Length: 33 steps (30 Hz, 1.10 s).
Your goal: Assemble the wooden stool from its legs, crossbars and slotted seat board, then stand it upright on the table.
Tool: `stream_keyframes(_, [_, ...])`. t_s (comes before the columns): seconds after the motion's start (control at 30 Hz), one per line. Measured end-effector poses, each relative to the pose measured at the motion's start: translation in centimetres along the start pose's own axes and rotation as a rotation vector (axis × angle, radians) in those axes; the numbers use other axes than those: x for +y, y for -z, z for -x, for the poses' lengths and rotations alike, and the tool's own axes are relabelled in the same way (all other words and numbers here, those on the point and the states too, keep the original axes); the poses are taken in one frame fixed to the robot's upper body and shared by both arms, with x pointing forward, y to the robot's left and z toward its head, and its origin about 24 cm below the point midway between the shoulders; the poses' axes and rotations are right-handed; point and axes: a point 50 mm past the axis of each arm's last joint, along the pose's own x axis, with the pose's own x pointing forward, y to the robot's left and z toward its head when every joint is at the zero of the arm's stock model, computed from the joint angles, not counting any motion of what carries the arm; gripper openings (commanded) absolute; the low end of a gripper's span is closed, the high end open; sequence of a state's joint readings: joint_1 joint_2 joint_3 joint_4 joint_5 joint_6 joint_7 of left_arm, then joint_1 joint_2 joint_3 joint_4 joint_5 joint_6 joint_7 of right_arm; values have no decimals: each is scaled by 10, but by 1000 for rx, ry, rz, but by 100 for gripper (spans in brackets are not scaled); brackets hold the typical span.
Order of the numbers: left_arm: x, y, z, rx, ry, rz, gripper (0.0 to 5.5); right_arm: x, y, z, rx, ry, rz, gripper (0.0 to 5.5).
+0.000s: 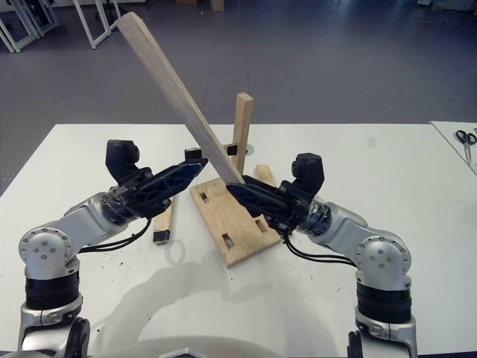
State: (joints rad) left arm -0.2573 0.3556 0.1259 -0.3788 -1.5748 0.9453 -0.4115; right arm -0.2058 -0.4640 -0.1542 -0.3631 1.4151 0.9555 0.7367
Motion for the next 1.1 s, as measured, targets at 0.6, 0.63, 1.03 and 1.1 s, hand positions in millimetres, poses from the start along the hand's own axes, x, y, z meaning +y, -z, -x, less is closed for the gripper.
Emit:
stream_keyframes(0.6, [6,-10,-3,44,5,-82,382,-9,13,9,142,76,-23,202])
stream_keyframes(0.63, [6,-10,-2,43,6,-83,370,-9,13,9,145,78,-23,202])
stream_keyframes(1.03, [14,-9,3,69,-11,-95,206,-10,16,13,183,63,-24,202])
stream_keyframes(1.1, [15,-9,4,72,-14,-94,206,-10,17,13,187,65,-20,202])
